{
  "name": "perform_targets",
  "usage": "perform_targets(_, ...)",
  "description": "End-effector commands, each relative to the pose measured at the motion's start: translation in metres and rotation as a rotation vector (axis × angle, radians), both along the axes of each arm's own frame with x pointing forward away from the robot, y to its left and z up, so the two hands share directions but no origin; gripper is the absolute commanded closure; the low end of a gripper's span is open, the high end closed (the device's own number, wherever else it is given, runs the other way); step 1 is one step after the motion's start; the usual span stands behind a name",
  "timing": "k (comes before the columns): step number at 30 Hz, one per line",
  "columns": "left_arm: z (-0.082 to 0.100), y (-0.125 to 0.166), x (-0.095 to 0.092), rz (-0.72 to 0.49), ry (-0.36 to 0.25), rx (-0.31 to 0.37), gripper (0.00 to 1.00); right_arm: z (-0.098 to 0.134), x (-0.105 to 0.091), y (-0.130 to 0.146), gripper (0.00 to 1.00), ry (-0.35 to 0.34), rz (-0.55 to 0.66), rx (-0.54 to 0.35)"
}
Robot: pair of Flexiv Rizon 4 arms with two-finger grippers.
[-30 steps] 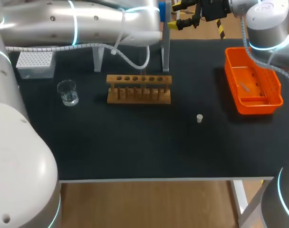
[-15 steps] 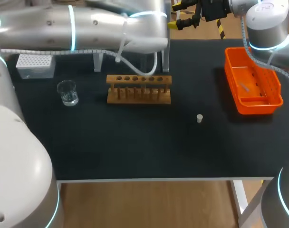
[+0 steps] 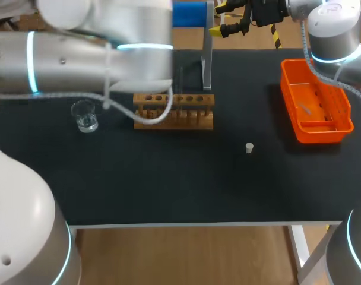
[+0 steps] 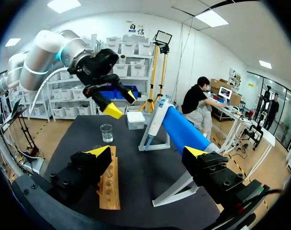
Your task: Invert the test tube, pick up the pipette, mount the tip to pipette, aspirate from beaker and dispense into the tube, eject the tip, return the pipette, and cap with the stopper.
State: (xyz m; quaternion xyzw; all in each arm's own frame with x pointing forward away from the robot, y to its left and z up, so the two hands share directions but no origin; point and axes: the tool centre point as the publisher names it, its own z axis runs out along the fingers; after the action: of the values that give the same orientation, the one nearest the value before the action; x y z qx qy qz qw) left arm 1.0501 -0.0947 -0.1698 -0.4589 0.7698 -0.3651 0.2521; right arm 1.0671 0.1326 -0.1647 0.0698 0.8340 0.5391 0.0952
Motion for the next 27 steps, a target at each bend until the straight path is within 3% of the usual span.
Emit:
perform_targets(1, 0.012, 0.006, -0.022, -0.261, -0.114, -0.167, 0.00, 0.001, 0.000, -0.001, 0.00, 0.002, 0.000, -0.003)
perform_targets(12, 0.020, -0.026, -0.054, -0.588, -0.154, -0.173, 0.00, 0.001, 0.000, -0.001, 0.00, 0.002, 0.000, -0.003)
perform_targets(20, 0.011, -0.038, -0.072, -0.721, -0.136, -0.138, 0.00, 0.001, 0.000, -0.001, 0.00, 0.002, 0.000, -0.003)
perform_targets(27, -0.007, -0.048, -0.083, -0.774, -0.106, -0.156, 0.00, 0.001, 0.000, -0.001, 0.00, 0.002, 0.000, -0.003)
